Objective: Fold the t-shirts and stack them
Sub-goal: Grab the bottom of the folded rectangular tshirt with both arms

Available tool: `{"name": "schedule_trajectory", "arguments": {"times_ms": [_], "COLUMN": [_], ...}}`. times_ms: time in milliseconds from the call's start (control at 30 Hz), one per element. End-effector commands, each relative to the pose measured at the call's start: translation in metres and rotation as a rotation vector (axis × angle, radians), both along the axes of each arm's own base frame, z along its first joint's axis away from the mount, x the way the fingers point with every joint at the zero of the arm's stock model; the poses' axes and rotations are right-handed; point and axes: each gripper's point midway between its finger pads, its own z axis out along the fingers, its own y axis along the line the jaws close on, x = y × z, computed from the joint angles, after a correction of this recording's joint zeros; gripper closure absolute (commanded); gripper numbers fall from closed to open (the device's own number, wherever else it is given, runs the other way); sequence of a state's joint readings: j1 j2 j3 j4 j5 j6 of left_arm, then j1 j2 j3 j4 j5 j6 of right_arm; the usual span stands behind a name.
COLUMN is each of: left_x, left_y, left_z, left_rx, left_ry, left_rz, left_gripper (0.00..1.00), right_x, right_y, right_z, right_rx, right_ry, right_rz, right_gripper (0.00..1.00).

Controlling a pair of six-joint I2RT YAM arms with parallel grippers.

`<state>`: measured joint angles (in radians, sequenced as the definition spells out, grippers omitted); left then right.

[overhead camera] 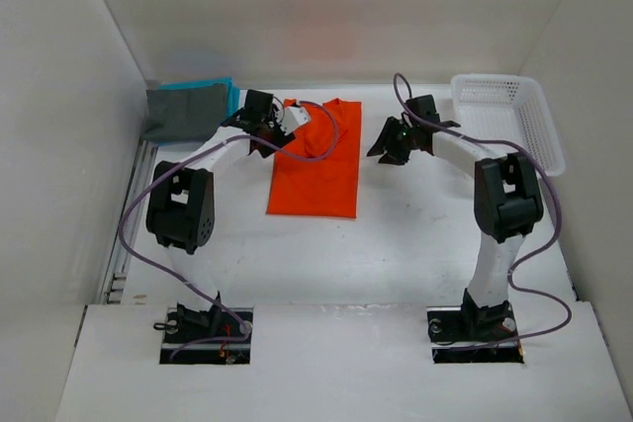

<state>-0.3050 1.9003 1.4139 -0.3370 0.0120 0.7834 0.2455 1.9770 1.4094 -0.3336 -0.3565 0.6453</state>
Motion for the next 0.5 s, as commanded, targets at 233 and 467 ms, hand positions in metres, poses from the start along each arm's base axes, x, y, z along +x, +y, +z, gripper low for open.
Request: {"name": "schedule_trajectory", "arguments": {"times_ms": [233,467], "left_x": [-0.166,-0.186], "left_y": [-0.007,-0.014], "left_z": [-0.033,-0.057], "left_rx": [0.159,0.163], "left_ry": [0.244,0.265], "left_rz": [-0.492,-0.503], "left_gripper": [0.41,0.4], "right_x": [-0.09,-0.119], "right_y": [0.031,0.047], "right_z": [-0.006,-0.028], "right_rx": [-0.02,0.021], "right_ry": [0.017,0.065], "right_rz": [0.144,0.125], "right_gripper": [0.39,0.38]}}
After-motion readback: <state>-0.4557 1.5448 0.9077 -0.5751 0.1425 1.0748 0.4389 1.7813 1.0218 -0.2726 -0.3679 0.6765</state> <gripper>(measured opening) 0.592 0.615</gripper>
